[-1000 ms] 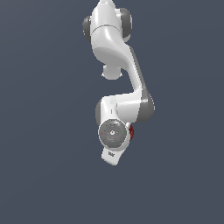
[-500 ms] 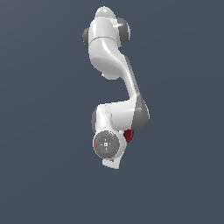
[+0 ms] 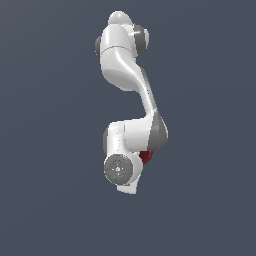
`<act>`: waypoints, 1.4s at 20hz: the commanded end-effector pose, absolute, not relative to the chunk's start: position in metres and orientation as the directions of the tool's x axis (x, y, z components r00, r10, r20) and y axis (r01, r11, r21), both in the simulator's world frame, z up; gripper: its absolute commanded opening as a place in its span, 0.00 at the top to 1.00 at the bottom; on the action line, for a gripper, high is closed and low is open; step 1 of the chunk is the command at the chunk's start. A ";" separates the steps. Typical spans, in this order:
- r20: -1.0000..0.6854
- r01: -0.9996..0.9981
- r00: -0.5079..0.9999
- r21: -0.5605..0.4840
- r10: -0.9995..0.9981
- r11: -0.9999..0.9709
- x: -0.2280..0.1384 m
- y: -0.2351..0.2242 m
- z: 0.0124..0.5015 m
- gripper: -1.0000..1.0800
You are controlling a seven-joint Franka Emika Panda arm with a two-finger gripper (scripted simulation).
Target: Pick up the object and move it to a goal position.
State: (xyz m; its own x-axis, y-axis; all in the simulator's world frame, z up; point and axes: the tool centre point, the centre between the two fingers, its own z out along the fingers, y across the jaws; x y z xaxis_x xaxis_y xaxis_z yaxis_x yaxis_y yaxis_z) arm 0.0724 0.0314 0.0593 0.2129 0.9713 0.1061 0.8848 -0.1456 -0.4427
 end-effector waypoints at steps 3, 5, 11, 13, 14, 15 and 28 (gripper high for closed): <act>0.106 0.885 0.213 -0.442 0.971 -0.145 0.072 0.032 0.058 0.38; 0.107 0.885 0.212 -0.443 0.971 -0.145 0.071 0.032 0.056 0.38; 0.108 0.885 0.210 -0.443 0.972 -0.142 0.064 0.035 0.042 0.38; 0.108 0.885 0.210 -0.443 0.972 -0.142 0.062 0.036 0.038 0.38; 0.108 0.885 0.210 -0.443 0.972 -0.142 0.061 0.036 0.037 0.38; 0.109 0.885 0.209 -0.443 0.972 -0.141 0.061 0.037 0.035 0.38; 0.109 0.885 0.209 -0.443 0.972 -0.141 0.060 0.037 0.033 1.00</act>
State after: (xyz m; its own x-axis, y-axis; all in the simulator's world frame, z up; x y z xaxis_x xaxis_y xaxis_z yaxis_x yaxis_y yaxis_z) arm 0.0601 0.0369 0.0330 0.2094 0.9718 0.1086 0.8854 -0.1414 -0.4427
